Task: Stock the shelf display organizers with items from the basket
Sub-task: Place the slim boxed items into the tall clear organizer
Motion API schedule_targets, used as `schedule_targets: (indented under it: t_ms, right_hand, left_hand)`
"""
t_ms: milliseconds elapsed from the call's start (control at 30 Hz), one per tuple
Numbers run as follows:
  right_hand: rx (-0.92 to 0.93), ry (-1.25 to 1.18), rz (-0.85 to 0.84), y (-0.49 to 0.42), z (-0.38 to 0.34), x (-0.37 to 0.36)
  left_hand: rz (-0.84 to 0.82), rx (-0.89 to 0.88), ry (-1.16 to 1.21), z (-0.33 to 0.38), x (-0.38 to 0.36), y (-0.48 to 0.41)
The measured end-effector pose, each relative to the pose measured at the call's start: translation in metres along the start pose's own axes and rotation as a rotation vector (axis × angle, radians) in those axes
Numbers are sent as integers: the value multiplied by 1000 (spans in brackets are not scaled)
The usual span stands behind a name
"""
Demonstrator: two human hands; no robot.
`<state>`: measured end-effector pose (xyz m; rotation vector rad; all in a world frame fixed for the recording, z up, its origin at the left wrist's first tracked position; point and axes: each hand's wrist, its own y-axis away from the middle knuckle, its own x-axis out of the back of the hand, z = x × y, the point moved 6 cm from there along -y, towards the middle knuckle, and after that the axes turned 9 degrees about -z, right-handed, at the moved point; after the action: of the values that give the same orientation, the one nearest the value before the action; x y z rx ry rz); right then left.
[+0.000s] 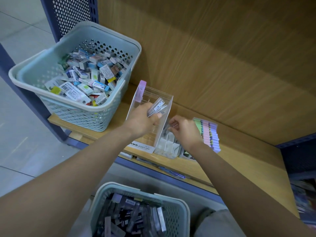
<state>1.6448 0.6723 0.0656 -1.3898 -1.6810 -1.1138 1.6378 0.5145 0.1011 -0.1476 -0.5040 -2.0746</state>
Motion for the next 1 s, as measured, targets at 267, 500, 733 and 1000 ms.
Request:
schedule_targets:
  t_ms: [267,500,733,1000]
  right_hand:
    - [-78,276,-11,1,-7,-12]
    - [51,-590,25,33,-35,28]
    - [51,-819,-1,62,-39,58]
    - [11,-416,296,56,-6,72]
  left_hand:
    - [-64,-11,-50,-2,2,9]
    - [-175,100,20,-1,-11,9]
    - [-159,-80,17,18,-24,17]
    - [-28,-100,-43,11,-6,23]
